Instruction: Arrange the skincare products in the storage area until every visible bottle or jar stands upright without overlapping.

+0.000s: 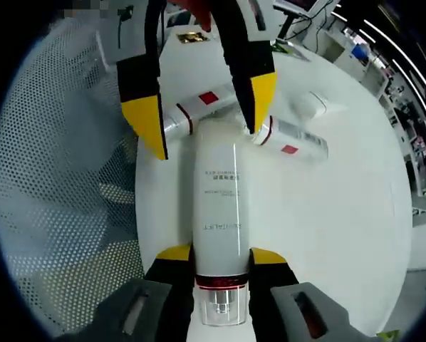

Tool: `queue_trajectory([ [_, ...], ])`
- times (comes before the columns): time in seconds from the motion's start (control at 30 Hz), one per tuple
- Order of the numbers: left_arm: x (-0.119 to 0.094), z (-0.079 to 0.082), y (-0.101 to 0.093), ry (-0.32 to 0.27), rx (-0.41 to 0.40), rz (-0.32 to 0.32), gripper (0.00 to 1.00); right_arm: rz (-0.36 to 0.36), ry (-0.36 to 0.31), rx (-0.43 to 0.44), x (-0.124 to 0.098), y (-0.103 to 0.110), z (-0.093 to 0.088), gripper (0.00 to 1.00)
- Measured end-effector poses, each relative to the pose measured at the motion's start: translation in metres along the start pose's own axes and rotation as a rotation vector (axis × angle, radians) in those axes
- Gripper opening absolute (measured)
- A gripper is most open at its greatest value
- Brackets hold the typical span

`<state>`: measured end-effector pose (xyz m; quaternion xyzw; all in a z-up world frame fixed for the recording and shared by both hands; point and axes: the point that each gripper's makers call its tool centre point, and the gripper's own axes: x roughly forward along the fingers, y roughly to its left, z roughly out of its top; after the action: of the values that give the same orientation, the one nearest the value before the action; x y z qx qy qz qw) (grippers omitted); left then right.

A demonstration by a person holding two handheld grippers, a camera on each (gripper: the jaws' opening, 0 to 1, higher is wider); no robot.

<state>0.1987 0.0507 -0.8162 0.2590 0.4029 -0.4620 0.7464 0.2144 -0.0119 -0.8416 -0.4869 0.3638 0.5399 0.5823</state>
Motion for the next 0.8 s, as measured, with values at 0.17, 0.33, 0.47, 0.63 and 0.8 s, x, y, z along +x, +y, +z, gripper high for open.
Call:
queue_trajectory([
  [0.17,0.012,-0.003,0.003,0.073,0.072,0.003,0.36,0.008,-0.050,0.034,-0.001,0.004,-0.001,0.24],
  [0.33,0.023,-0.010,0.003,0.135,0.111,-0.013,0.34,-0.006,-0.068,0.028,-0.002,0.007,0.000,0.24],
  [0.47,0.023,-0.009,0.004,0.148,0.098,-0.033,0.29,-0.005,-0.078,0.019,-0.002,0.009,0.001,0.24],
  [0.63,0.023,-0.010,0.001,0.143,0.165,-0.053,0.27,-0.015,-0.101,0.023,-0.002,0.009,0.000,0.25],
  [0.8,0.023,-0.010,-0.001,0.134,0.163,-0.068,0.26,-0.042,-0.196,0.026,-0.006,0.005,-0.004,0.28],
])
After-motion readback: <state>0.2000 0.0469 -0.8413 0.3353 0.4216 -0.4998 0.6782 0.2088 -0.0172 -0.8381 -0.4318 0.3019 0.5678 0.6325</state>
